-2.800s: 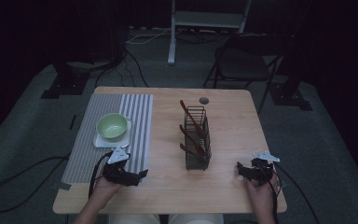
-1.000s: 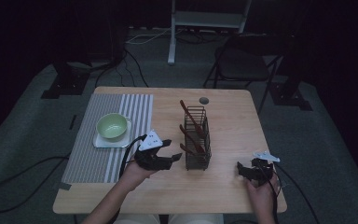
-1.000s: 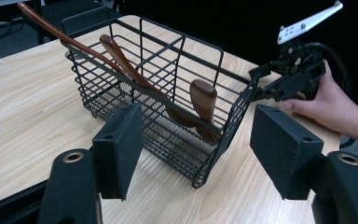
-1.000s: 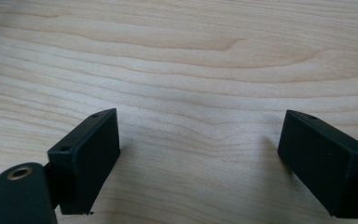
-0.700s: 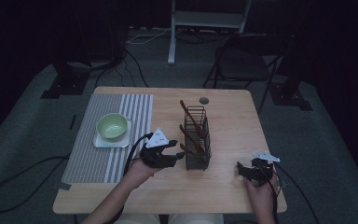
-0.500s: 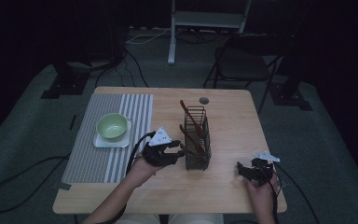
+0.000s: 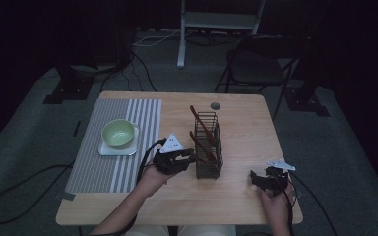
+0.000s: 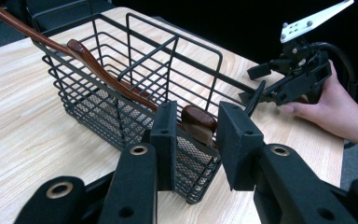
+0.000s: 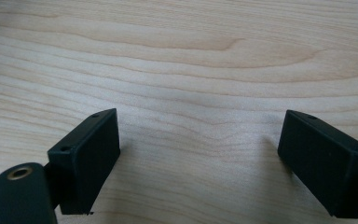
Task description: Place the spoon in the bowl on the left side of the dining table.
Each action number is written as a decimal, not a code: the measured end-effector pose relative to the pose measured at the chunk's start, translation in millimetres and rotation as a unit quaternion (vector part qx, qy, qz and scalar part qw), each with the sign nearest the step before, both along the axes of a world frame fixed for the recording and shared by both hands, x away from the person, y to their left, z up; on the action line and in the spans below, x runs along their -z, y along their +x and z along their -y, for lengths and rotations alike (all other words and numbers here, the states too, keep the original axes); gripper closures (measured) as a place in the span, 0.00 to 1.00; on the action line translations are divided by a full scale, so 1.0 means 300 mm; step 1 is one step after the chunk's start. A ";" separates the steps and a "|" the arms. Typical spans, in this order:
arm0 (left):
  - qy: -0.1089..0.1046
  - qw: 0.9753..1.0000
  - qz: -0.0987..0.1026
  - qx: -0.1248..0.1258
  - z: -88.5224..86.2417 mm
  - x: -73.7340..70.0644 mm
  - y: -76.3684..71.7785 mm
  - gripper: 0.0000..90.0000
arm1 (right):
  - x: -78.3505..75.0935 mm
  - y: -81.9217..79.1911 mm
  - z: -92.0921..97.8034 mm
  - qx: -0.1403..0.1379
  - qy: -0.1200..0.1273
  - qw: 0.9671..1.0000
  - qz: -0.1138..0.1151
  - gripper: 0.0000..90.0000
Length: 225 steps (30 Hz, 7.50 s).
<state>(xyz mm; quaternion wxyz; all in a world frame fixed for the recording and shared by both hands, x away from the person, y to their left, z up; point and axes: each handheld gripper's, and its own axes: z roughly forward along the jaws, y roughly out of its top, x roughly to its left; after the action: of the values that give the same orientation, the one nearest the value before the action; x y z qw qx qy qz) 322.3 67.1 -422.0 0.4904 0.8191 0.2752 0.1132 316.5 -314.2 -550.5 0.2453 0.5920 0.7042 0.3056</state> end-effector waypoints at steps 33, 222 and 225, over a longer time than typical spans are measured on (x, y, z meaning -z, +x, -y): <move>-0.018 0.999 0.036 -0.002 0.006 -0.054 -0.021 0.92 | -0.001 0.000 0.000 0.000 0.000 1.000 -0.001 0.13; 0.010 0.905 -0.028 -0.424 -0.777 0.280 -0.064 0.29 | 0.000 0.000 -0.001 0.000 0.000 1.000 0.000 0.14; 0.012 0.907 -0.037 -0.419 -0.781 0.300 -0.078 0.22 | 0.000 0.000 -0.001 0.000 0.000 1.000 0.000 0.14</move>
<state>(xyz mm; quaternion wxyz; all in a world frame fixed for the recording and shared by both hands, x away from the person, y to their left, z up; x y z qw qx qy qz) 298.8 301.6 -511.8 0.3772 0.6379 0.6099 0.2809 316.4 -314.0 -550.3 0.2451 0.5920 0.7042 0.3057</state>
